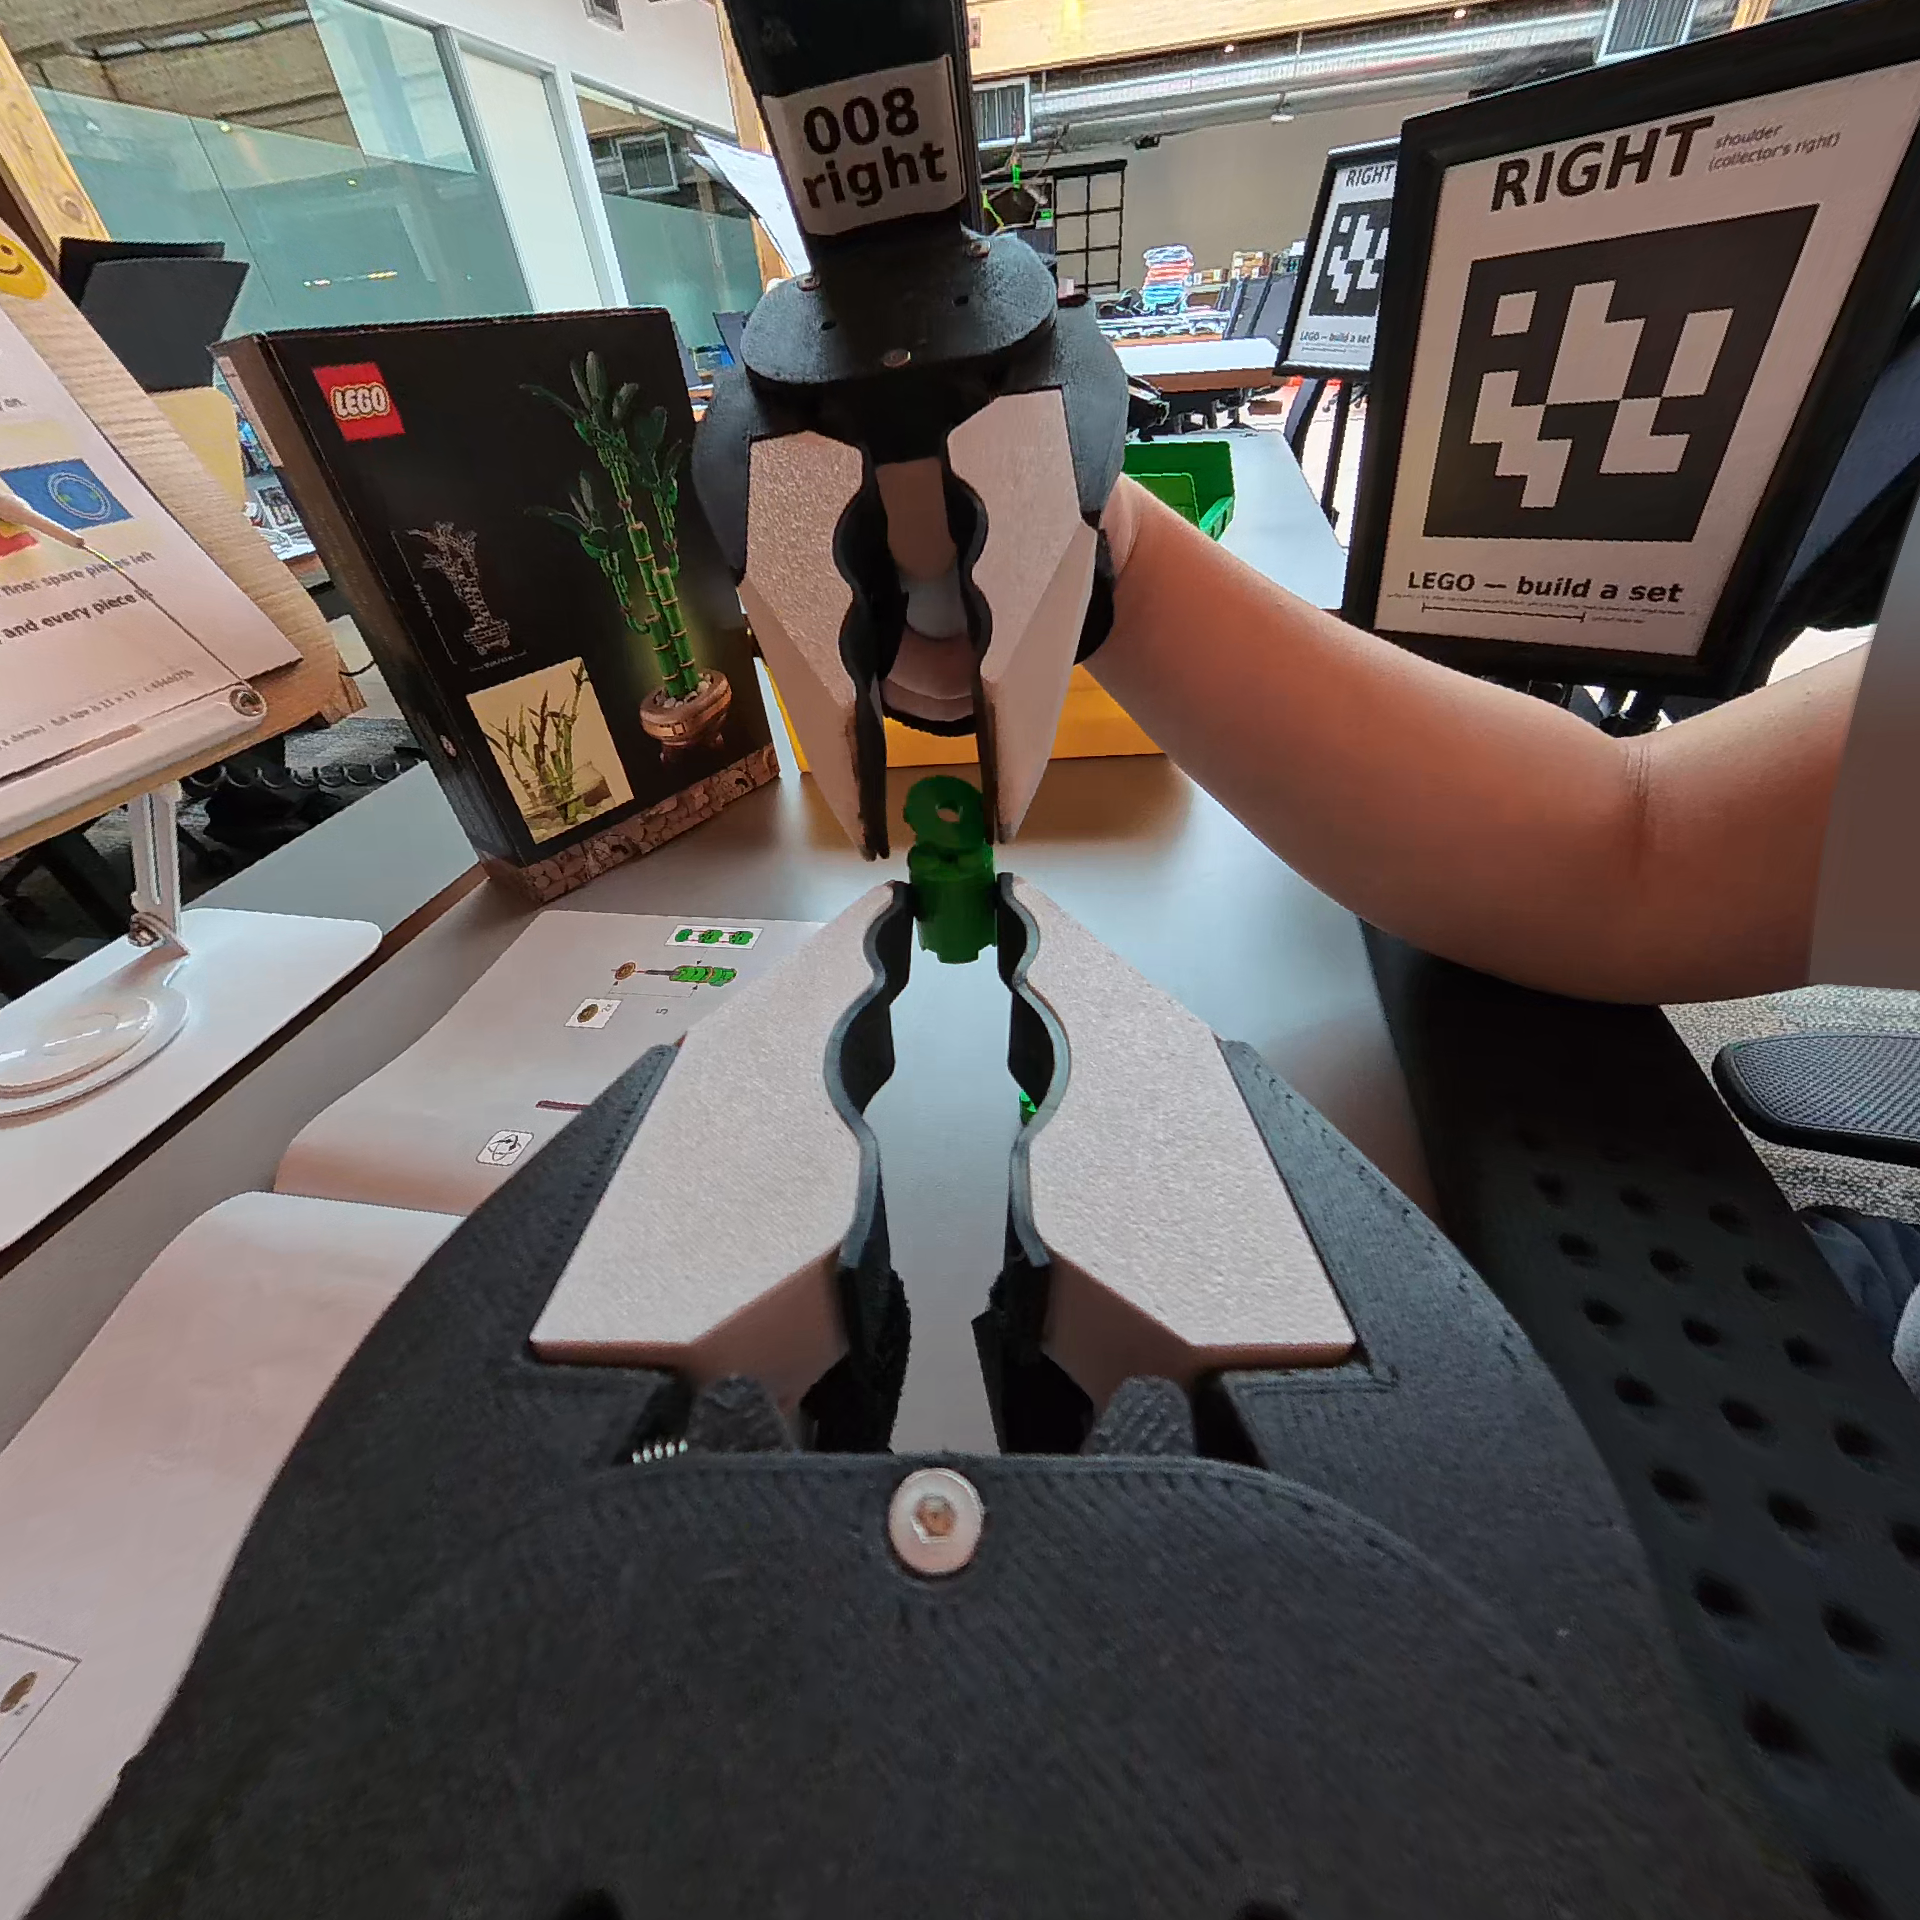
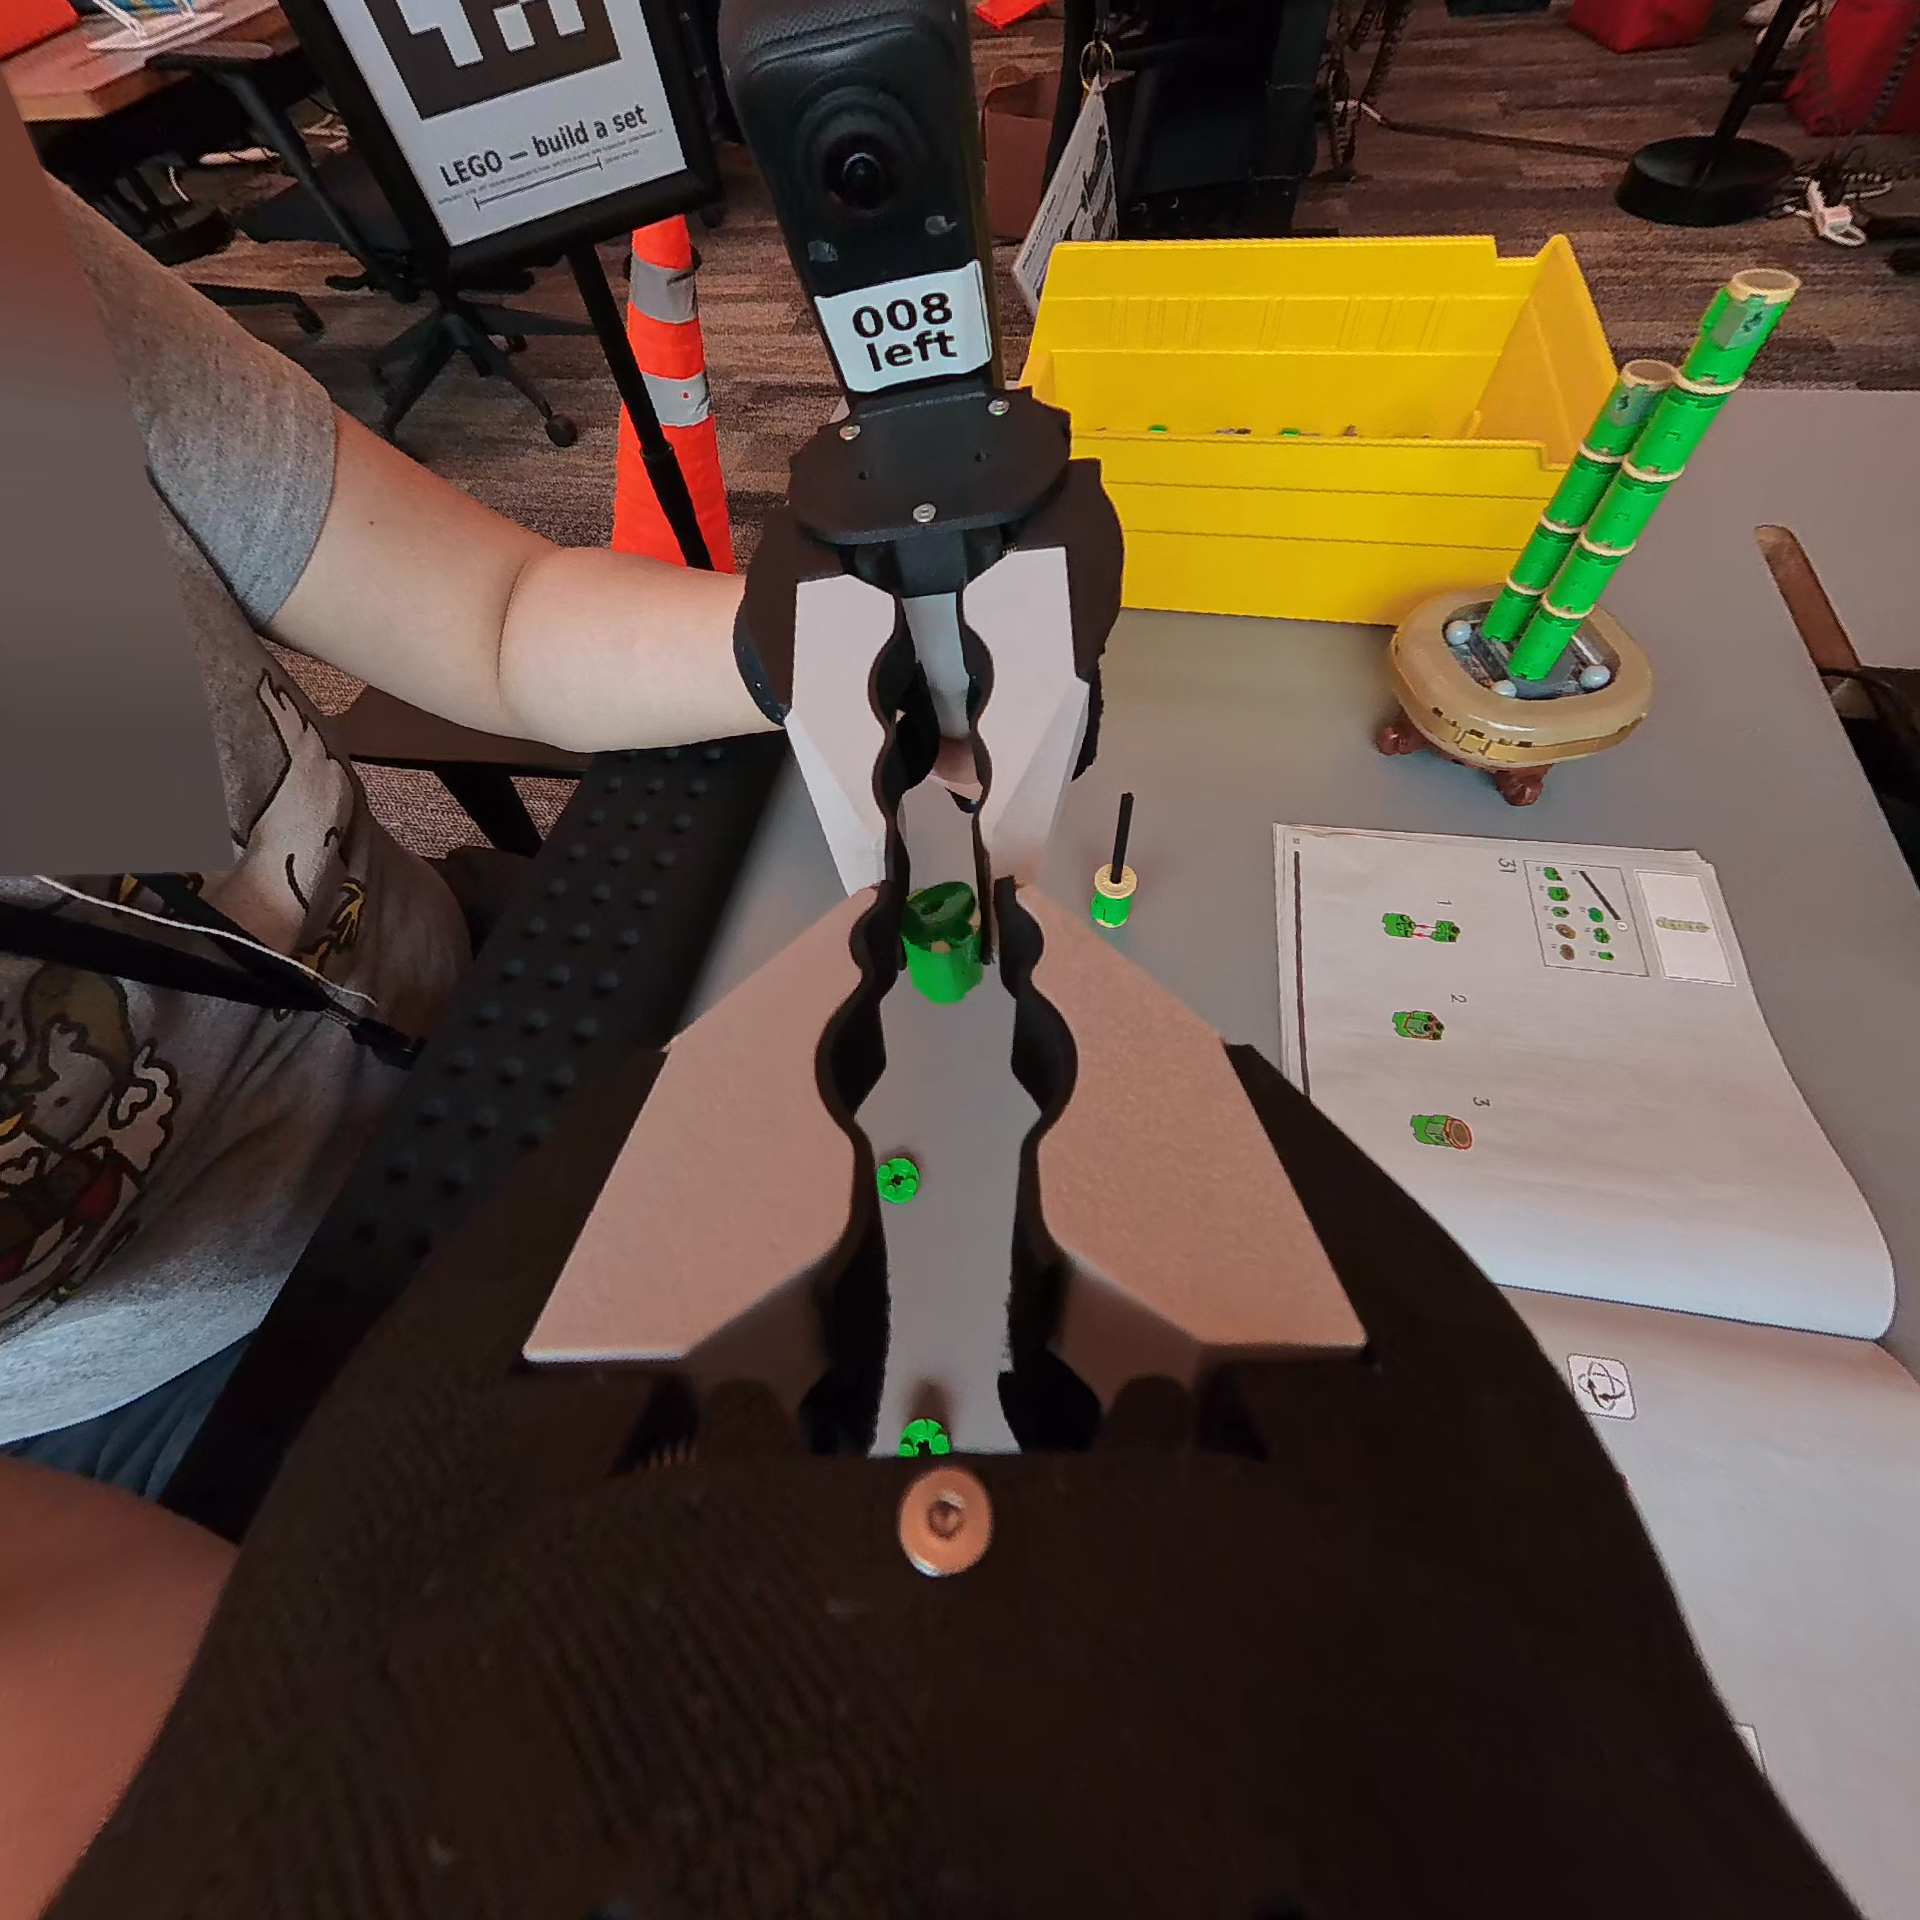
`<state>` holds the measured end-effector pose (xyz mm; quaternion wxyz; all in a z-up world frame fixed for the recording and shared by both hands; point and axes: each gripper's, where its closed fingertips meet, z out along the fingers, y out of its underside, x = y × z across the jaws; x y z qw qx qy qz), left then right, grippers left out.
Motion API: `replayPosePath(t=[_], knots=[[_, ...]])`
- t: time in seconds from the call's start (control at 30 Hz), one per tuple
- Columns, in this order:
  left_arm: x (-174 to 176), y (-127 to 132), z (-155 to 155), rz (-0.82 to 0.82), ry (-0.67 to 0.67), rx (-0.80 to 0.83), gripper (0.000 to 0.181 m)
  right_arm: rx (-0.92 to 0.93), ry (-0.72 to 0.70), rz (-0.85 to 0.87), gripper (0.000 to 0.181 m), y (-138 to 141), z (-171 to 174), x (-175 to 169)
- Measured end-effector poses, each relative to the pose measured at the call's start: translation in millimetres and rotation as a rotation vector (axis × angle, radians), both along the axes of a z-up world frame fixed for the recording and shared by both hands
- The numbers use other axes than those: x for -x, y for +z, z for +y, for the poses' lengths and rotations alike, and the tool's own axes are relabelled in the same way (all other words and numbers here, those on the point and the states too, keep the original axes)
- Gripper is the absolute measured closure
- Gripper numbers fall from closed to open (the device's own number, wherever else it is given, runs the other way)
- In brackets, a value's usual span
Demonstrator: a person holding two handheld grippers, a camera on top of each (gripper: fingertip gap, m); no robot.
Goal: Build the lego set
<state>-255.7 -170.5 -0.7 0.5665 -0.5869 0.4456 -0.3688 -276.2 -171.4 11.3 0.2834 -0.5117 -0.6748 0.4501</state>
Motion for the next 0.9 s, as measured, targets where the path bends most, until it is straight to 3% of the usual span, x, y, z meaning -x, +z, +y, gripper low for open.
replayPosePath(t=[0.9], knots=[[-2.4, 0.7, -3.8, -0.006, -0.020, -0.003, 0.167, -0.022, 0.013, 0.034, 0.163, 5.8, -3.5, 3.6]])
